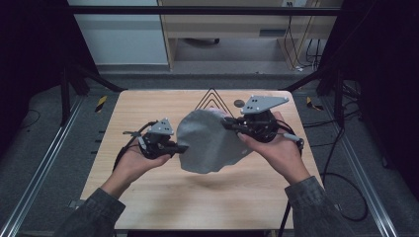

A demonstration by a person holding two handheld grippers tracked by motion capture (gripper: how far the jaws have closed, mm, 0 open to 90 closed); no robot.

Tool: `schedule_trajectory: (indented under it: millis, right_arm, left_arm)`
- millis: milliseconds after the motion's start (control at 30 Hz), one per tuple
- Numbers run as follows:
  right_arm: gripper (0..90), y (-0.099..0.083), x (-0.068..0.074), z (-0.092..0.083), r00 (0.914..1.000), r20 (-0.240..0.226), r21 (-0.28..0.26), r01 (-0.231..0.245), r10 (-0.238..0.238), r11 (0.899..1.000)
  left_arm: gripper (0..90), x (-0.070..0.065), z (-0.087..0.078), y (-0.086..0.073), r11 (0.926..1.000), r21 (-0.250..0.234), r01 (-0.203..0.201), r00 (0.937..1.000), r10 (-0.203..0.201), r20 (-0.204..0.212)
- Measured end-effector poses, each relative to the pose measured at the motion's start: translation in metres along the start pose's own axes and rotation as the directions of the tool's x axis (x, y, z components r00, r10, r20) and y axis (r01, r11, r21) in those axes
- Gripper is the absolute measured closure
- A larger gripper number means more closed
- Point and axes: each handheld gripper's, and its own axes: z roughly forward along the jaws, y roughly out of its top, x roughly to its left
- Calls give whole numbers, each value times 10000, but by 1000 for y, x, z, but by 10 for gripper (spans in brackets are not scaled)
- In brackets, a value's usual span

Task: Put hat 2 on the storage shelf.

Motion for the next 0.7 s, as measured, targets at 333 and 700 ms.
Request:
schedule_trajectory:
  millis: [333,700]
  right_arm:
    - [855,35,-27,-12,9972,491,-1189,-501,563,9916]
    - [855,63,-69,-16,9890,875,-2032,-991,1189,9741]
  left_arm:
    - [864,18,-44,59,9990,-322,-298,9957,268,-891]
    - [872,40,-53,105,9953,-844,-480,9849,332,-1697]
